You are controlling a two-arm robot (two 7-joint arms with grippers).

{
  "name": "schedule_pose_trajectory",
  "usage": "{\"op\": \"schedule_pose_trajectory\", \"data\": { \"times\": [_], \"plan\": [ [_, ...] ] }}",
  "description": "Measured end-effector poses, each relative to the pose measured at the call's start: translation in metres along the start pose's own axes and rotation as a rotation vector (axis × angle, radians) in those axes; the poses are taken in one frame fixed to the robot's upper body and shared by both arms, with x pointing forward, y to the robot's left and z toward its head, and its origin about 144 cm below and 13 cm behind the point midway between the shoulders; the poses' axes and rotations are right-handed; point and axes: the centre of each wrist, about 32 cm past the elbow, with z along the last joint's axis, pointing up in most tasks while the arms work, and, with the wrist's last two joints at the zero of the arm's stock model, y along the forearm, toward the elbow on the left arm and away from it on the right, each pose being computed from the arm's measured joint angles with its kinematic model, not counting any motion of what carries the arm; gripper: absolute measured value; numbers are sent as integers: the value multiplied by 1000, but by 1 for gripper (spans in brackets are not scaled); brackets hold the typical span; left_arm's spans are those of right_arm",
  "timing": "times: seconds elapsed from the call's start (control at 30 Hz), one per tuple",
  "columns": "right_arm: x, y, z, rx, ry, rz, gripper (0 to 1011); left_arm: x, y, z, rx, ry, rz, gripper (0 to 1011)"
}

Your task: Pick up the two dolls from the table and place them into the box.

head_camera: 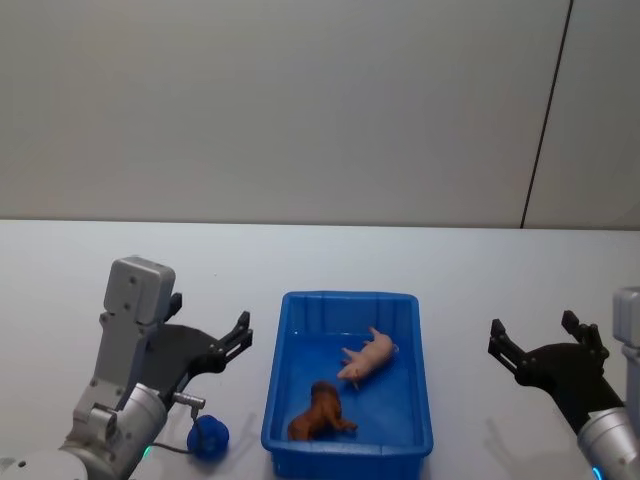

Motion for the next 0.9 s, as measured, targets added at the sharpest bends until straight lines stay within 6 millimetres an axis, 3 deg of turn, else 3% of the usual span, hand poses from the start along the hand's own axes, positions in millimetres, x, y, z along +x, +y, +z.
{"op": "schedule_pose_trajectory", "data": {
  "times": [0.9],
  "plan": [
    [0,0,0,0,0,0,1001,10,2,-22,222,110,-9,1002]
  ]
}}
